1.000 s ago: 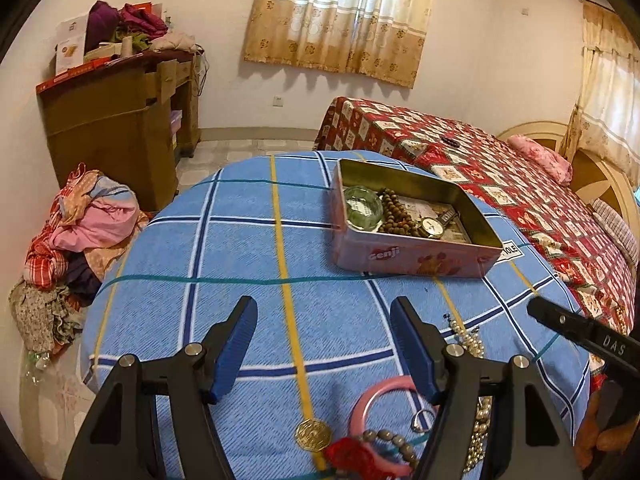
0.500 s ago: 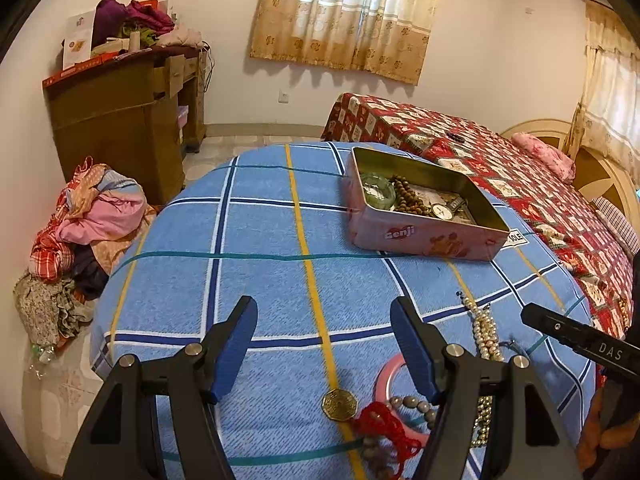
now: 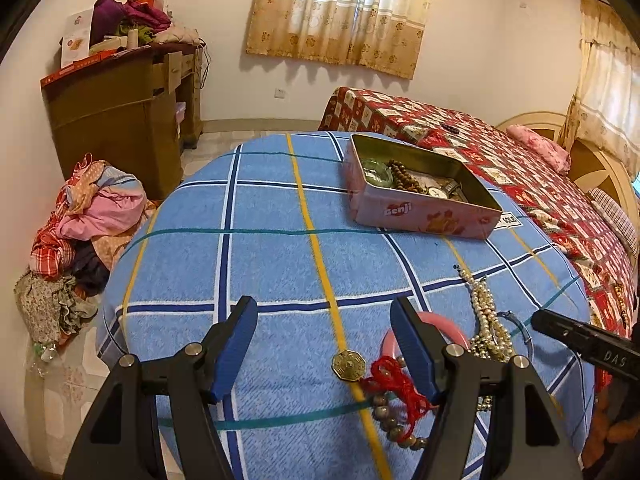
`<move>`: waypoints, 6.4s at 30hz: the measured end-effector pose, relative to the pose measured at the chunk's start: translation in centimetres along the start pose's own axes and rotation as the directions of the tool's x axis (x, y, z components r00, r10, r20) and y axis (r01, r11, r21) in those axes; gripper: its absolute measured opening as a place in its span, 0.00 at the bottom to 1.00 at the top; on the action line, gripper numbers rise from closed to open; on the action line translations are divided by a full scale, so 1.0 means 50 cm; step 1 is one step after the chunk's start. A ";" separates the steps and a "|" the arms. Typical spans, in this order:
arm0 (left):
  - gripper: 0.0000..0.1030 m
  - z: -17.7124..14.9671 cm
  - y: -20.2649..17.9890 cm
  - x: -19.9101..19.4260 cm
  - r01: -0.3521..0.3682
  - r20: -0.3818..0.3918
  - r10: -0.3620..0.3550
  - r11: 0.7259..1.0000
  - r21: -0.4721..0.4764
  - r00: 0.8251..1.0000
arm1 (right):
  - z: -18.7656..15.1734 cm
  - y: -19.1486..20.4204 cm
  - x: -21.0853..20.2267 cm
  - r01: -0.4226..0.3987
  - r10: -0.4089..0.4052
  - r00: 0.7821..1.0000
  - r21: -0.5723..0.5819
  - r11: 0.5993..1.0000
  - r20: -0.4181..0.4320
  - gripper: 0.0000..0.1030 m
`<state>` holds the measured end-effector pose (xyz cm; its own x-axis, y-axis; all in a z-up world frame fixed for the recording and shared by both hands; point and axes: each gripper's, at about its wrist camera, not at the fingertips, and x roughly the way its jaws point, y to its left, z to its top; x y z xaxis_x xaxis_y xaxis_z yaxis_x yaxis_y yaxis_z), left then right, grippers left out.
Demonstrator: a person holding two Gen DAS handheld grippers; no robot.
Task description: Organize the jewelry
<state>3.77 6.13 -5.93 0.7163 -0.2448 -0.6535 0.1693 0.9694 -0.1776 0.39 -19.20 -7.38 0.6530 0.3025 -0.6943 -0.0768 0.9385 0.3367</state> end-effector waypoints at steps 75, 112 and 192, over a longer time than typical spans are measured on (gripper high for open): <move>0.67 0.015 0.064 -0.024 -0.011 0.014 0.012 0.997 -0.083 1.000 | -0.020 0.188 0.073 -0.276 0.241 0.957 -0.250 0.928 -0.162 0.48; 0.67 -0.012 -0.018 0.028 0.178 -0.143 -0.165 0.981 0.081 0.976 | 0.064 0.105 -0.009 -0.302 0.305 0.952 -0.098 0.948 0.019 0.10; 0.09 0.016 -0.053 0.031 0.309 -0.094 -0.297 0.938 0.157 0.950 | 0.071 0.029 -0.015 -0.314 0.312 0.949 0.034 0.949 0.051 0.12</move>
<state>4.97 3.20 -5.91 0.5665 -0.5221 -0.6376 0.4866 0.8363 -0.2526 2.47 -18.65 -4.13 0.6344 0.5709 -0.5211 -0.2520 0.7901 0.5588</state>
